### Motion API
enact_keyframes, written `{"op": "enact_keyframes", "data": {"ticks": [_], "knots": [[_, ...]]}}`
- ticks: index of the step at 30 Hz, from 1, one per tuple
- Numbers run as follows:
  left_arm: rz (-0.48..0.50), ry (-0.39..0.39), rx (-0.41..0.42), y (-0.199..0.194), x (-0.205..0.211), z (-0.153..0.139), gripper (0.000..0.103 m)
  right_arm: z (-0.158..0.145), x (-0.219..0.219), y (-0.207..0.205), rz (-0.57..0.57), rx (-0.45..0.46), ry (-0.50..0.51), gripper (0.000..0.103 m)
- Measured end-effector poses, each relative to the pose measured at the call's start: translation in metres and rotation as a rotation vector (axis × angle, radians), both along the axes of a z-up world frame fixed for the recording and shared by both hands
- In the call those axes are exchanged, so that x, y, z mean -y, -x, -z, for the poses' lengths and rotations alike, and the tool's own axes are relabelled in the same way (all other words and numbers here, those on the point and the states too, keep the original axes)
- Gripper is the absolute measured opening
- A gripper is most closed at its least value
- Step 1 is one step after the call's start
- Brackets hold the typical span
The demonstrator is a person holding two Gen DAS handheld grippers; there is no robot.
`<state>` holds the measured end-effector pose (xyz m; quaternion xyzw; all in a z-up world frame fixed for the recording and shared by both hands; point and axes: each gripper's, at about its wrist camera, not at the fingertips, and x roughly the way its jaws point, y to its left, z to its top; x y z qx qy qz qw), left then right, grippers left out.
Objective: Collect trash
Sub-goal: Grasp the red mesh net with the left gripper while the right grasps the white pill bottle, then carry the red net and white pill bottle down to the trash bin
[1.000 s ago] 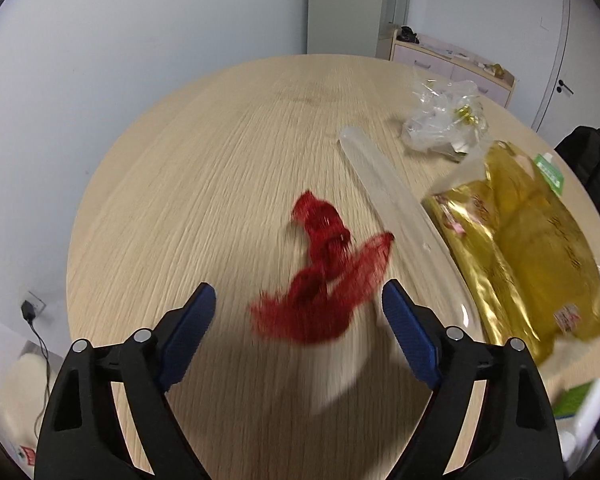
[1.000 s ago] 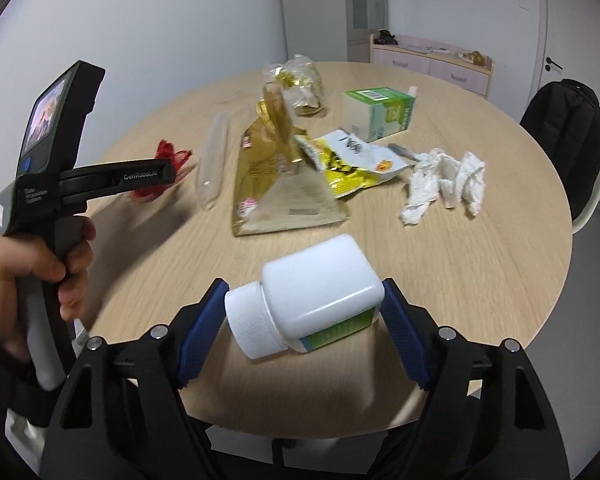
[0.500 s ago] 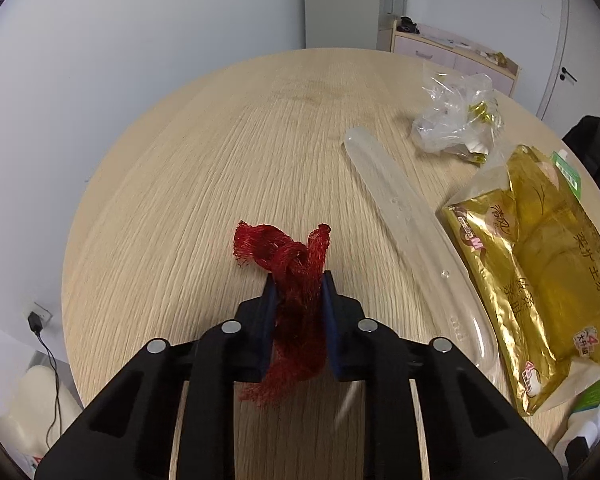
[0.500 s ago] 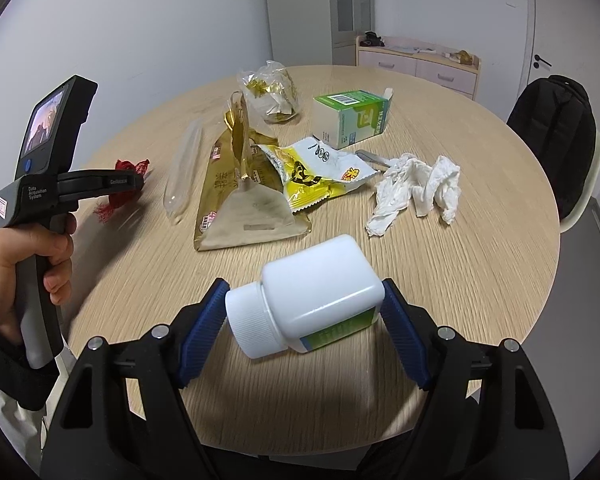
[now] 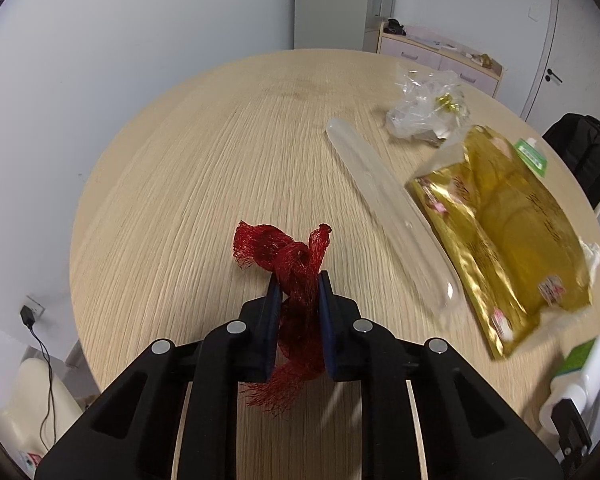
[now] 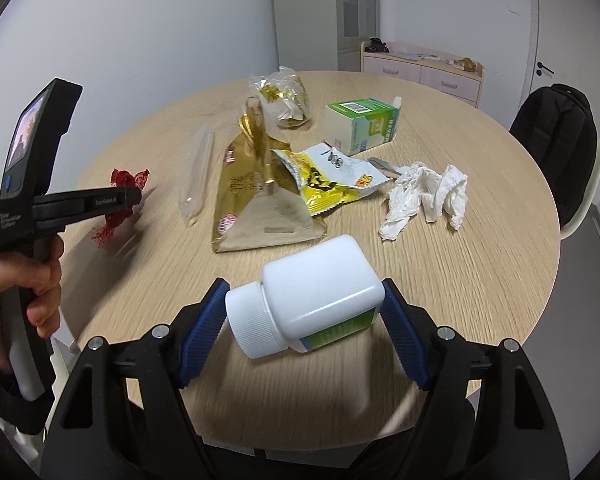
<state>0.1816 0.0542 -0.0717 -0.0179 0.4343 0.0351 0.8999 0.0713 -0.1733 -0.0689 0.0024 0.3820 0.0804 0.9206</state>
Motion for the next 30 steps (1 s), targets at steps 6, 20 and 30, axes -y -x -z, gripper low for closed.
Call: {"op": "enact_keyframes", "data": {"ticks": [6, 20, 30], "knots": [[0.011, 0.022, 0.02, 0.032, 0.007, -0.011, 0.017, -0.005, -0.003, 0.014, -0.018, 0.013, 0.013, 0.072], [0.045, 0.012, 0.059, 0.136, 0.03, -0.022, 0.017, -0.006, 0.007, 0.074, -0.022, 0.017, -0.005, 0.072], [0.049, 0.026, 0.079, 0.212, 0.039, -0.018, 0.017, -0.009, 0.009, 0.132, -0.04, 0.045, -0.002, 0.072]]}}
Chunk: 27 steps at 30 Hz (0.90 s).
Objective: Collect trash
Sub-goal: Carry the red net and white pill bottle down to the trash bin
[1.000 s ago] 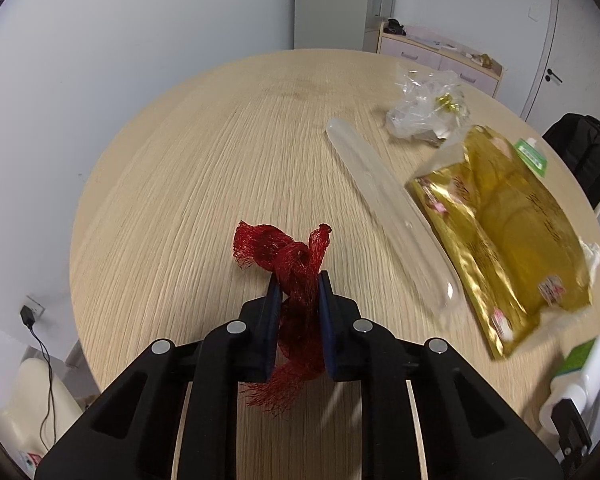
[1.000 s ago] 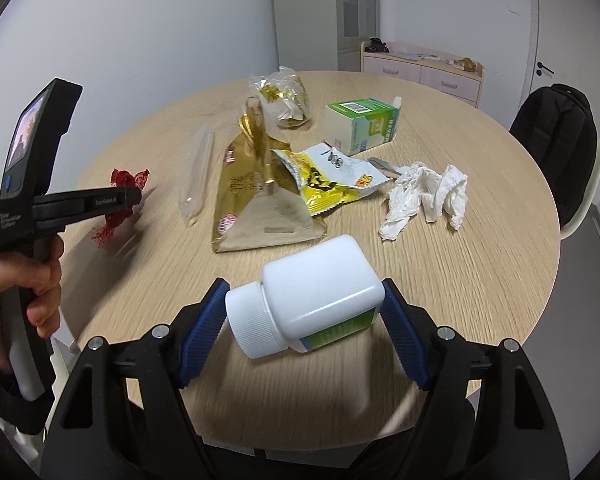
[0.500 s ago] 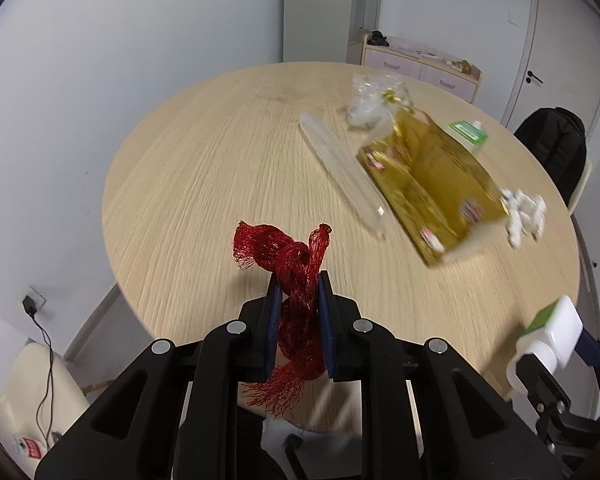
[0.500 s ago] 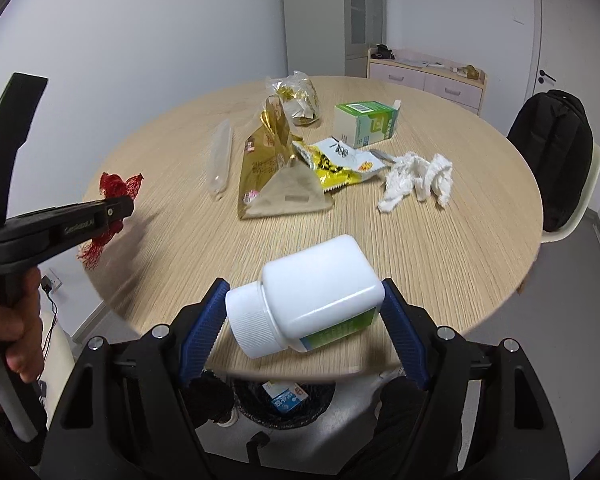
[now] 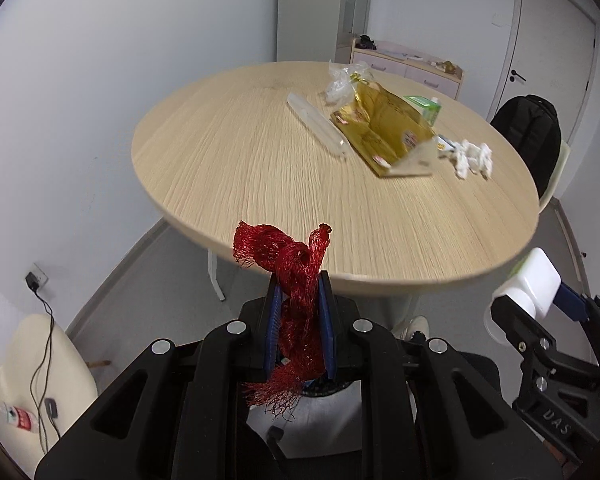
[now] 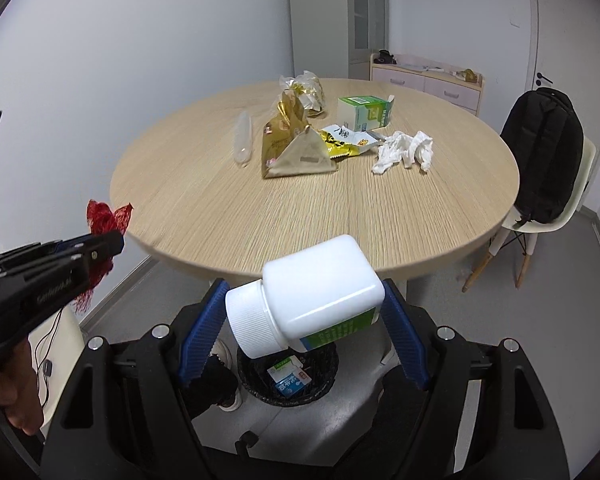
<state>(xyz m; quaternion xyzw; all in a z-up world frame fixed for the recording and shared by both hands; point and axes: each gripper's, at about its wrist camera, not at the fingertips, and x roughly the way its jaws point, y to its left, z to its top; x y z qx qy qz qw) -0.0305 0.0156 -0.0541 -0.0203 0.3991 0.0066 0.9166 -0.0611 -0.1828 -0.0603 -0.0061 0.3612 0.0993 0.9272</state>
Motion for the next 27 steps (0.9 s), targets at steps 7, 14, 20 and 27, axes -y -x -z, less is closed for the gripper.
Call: {"op": "enact_keyframes", "data": {"ticks": [7, 14, 20, 27], "knots": [[0.018, 0.01, -0.019, 0.029, 0.008, 0.019, 0.017, 0.01, 0.001, 0.022, -0.006, -0.009, 0.005, 0.072], [0.025, 0.016, -0.064, 0.041, 0.011, 0.051, 0.017, 0.029, 0.003, 0.032, 0.003, -0.034, 0.015, 0.073], [0.027, 0.017, -0.108, 0.043, 0.01, 0.079, 0.017, 0.05, 0.006, 0.029, 0.014, -0.062, 0.022, 0.072], [0.032, 0.02, -0.144, 0.033, 0.009, 0.114, 0.017, 0.084, 0.011, 0.022, 0.029, -0.109, 0.03, 0.072]]}}
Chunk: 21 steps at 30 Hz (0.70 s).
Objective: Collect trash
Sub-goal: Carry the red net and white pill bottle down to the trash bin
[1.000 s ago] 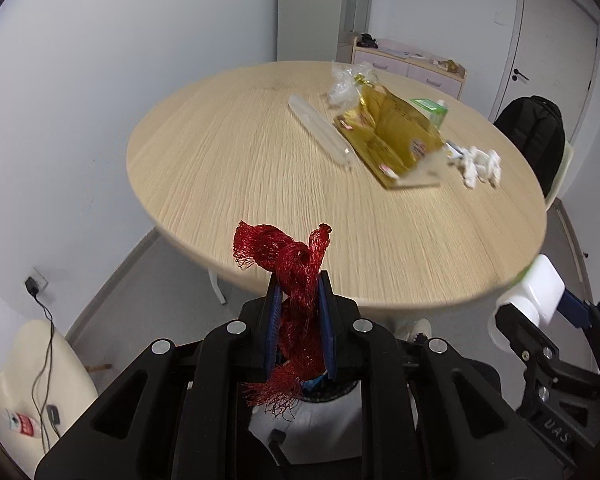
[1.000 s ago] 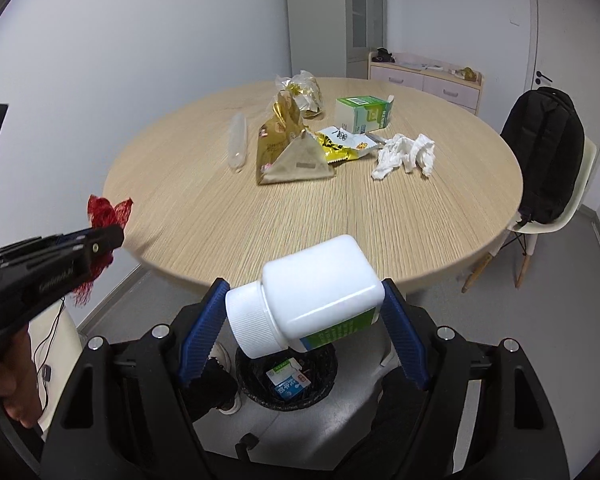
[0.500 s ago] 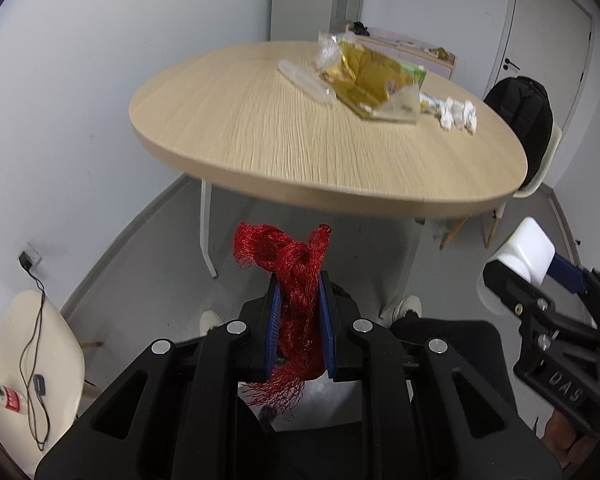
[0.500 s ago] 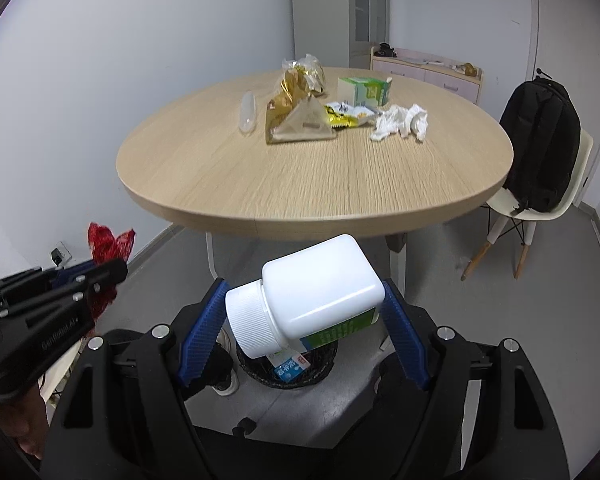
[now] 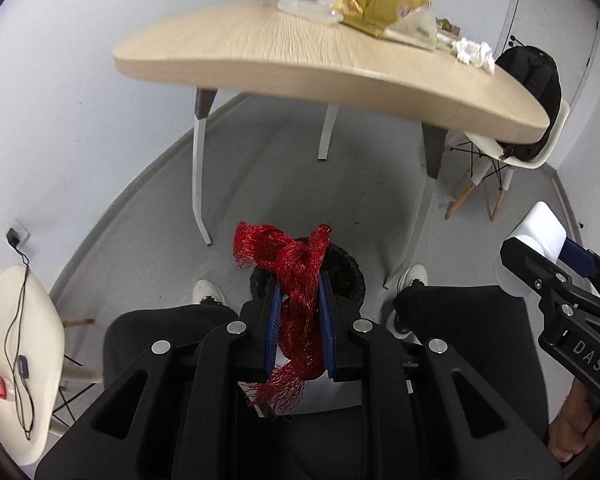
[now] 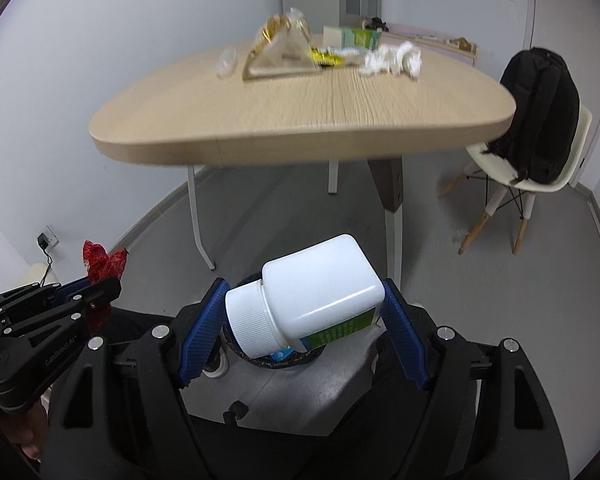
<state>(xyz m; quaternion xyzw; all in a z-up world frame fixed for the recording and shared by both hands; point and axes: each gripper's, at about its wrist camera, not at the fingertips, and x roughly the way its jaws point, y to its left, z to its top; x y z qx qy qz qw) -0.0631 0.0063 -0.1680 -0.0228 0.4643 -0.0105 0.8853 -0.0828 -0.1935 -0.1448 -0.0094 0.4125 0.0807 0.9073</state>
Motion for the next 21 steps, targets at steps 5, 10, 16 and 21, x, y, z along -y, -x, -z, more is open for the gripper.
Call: {"op": "enact_keyframes", "data": {"ticks": [5, 10, 16, 21], "knots": [[-0.001, -0.011, -0.038, -0.011, 0.002, 0.03, 0.017, 0.029, 0.002, -0.008, 0.007, -0.042, 0.003, 0.072], [0.006, -0.005, -0.07, -0.022, 0.004, 0.062, 0.017, 0.057, 0.001, -0.016, 0.006, -0.076, 0.012, 0.072], [-0.004, 0.005, -0.103, -0.037, 0.002, 0.098, 0.017, 0.091, -0.005, -0.029, -0.001, -0.113, 0.031, 0.072], [-0.018, -0.019, -0.147, -0.051, -0.003, 0.127, 0.017, 0.115, -0.01, -0.046, -0.008, -0.134, 0.033, 0.072]]}}
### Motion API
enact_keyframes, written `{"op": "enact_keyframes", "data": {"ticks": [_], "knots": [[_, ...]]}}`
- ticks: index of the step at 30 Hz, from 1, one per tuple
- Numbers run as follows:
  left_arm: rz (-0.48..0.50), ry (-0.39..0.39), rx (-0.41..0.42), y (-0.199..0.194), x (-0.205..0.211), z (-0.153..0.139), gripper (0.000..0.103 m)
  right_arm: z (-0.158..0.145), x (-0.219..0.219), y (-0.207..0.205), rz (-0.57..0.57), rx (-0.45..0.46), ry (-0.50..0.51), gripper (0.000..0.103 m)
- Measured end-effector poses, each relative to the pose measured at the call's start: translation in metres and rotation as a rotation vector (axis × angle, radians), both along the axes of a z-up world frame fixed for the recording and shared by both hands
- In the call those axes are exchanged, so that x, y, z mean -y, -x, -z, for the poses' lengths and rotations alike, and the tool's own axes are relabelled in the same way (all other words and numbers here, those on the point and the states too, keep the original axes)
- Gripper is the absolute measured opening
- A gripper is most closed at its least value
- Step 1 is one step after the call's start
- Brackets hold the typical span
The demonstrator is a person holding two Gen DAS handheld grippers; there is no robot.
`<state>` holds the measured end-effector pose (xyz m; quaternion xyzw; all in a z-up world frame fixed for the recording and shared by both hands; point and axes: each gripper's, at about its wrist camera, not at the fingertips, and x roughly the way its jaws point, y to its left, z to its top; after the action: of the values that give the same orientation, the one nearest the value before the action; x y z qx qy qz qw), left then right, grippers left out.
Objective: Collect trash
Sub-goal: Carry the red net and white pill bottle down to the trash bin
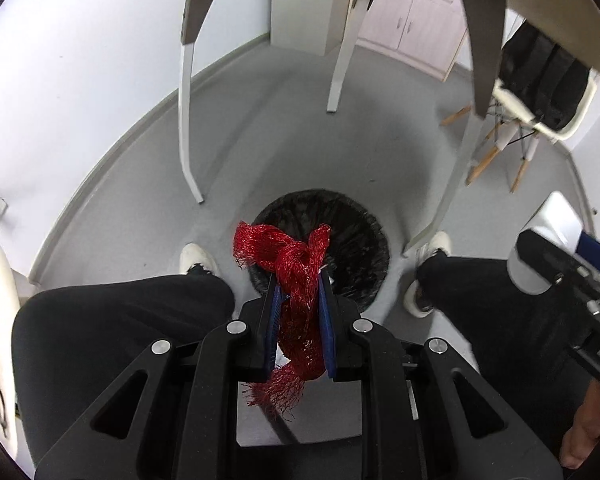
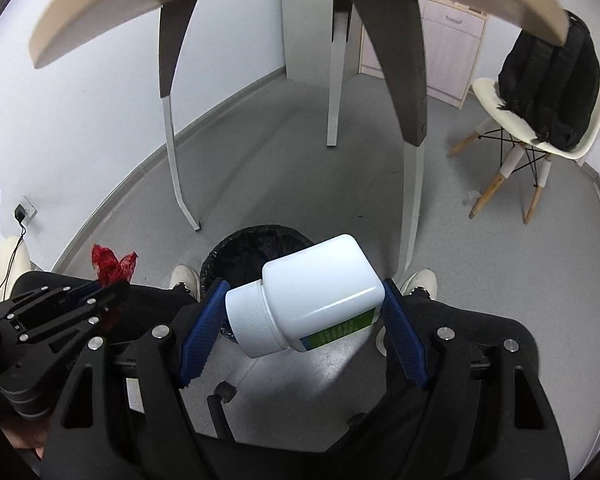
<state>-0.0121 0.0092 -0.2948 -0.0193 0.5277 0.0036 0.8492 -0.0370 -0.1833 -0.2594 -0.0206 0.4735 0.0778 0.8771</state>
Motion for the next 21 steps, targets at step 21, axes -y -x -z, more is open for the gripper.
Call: {"op": "enact_keyframes", "data": {"ticks": [21], "knots": [[-0.068, 0.004, -0.072, -0.085, -0.042, 0.081, 0.017, 0.105, -0.037, -0.1, -0.034, -0.156, 0.017, 0.073]]}}
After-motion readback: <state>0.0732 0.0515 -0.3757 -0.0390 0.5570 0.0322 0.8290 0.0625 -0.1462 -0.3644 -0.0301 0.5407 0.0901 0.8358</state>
